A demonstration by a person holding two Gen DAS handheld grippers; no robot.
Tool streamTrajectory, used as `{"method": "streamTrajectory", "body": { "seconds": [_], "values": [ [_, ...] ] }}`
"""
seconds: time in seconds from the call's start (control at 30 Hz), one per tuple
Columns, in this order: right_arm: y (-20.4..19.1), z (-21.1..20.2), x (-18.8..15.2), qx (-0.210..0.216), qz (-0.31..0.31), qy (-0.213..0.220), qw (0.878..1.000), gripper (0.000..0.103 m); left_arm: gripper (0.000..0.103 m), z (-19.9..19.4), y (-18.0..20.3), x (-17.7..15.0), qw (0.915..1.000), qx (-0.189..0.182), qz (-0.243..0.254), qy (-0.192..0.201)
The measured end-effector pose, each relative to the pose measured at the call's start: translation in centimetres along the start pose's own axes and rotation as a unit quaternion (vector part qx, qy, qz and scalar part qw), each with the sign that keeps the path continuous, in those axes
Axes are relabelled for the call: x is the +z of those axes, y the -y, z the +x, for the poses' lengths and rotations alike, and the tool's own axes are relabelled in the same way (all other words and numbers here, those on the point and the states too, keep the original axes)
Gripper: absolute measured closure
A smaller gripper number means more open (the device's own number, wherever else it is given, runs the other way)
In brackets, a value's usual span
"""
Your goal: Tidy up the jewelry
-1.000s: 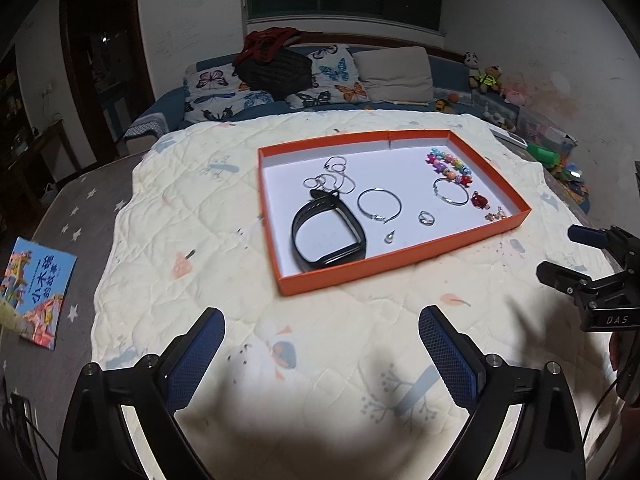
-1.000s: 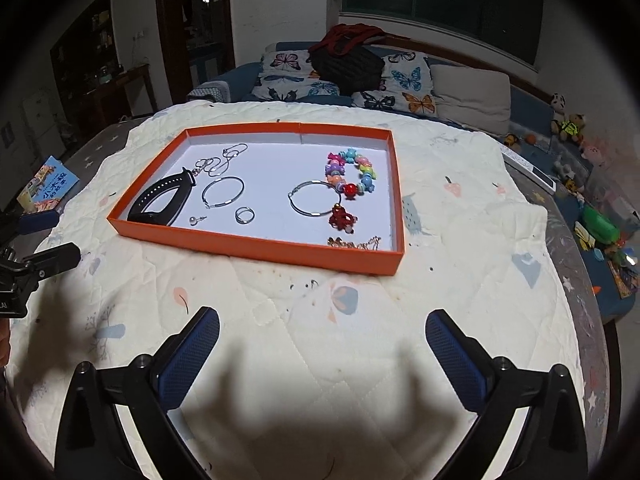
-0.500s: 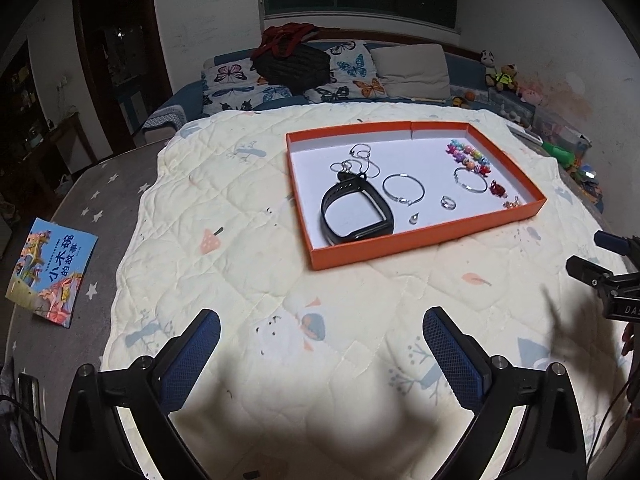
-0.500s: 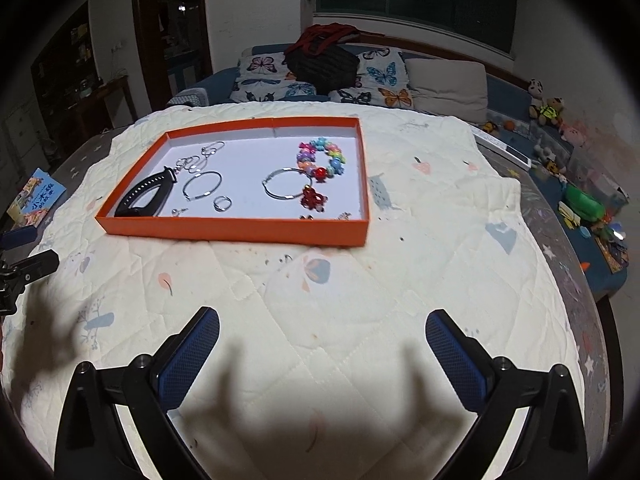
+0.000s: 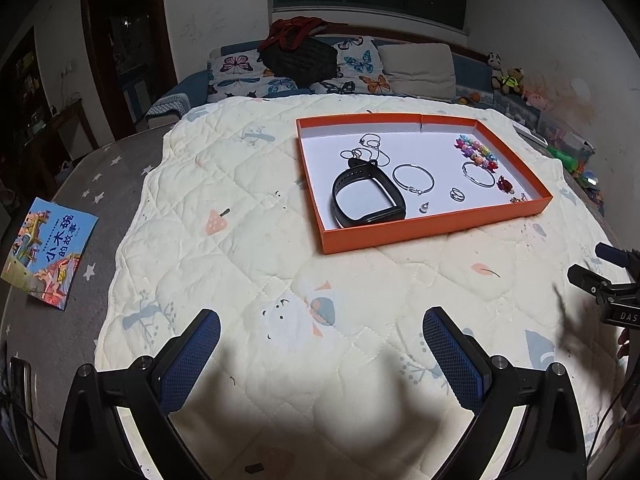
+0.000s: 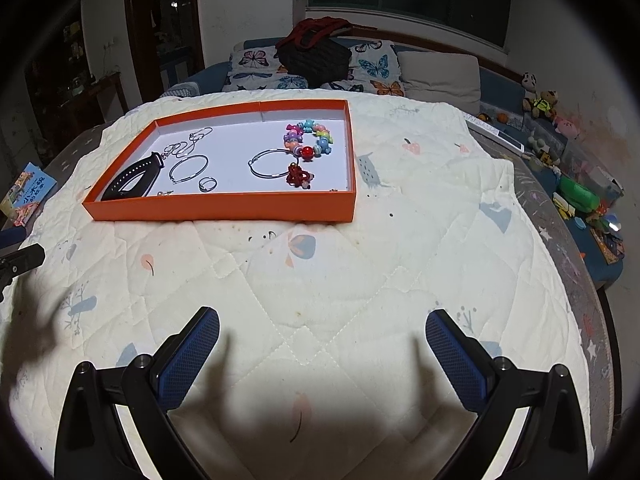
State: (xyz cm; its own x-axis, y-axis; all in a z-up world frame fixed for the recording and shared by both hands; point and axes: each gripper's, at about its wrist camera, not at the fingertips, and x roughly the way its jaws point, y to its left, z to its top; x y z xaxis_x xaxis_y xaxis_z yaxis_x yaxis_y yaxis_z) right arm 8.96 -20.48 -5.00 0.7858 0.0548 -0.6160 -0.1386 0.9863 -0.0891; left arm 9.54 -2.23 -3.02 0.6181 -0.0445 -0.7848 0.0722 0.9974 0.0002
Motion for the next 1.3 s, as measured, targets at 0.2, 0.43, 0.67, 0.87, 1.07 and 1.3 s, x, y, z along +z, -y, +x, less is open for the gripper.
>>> {"method": "streamTrajectory", "body": {
  "seconds": [0.2,0.43,0.67,0.87,1.07,1.3],
  "values": [
    [0.3,0.1,-0.2,0.000,0.002,-0.002,1.000,0.000,0.000,0.1,-0.1,-0.1,1.0000,-0.004,-0.002,0.000],
    [0.9,0.4,-0.5,-0.002,0.008,-0.008,1.000,0.000,0.000,0.7,0.2,-0.5,0.9999,0.014,0.009,-0.003],
    [1.1,0.5,-0.5,-0.002,0.009,-0.006,1.000,0.000,0.000,1.0,-0.8,-0.5,0.9999,0.006,-0.011,0.005],
    [1.3,0.6,-0.5,-0.008,0.007,-0.006,1.000,0.000,0.000,1.1,-0.5,-0.4,0.9998,0.017,-0.002,0.009],
    [1.6,0.6,-0.5,-0.010,0.011,-0.007,1.000,0.000,0.000,1.9,-0.6,-0.2,0.9998,-0.007,-0.010,-0.014],
    [1.3,0.6,-0.4,-0.006,0.003,-0.004,1.000,0.000,0.000,1.4,0.2,-0.2,1.0000,0.003,0.004,0.000]
  ]
}}
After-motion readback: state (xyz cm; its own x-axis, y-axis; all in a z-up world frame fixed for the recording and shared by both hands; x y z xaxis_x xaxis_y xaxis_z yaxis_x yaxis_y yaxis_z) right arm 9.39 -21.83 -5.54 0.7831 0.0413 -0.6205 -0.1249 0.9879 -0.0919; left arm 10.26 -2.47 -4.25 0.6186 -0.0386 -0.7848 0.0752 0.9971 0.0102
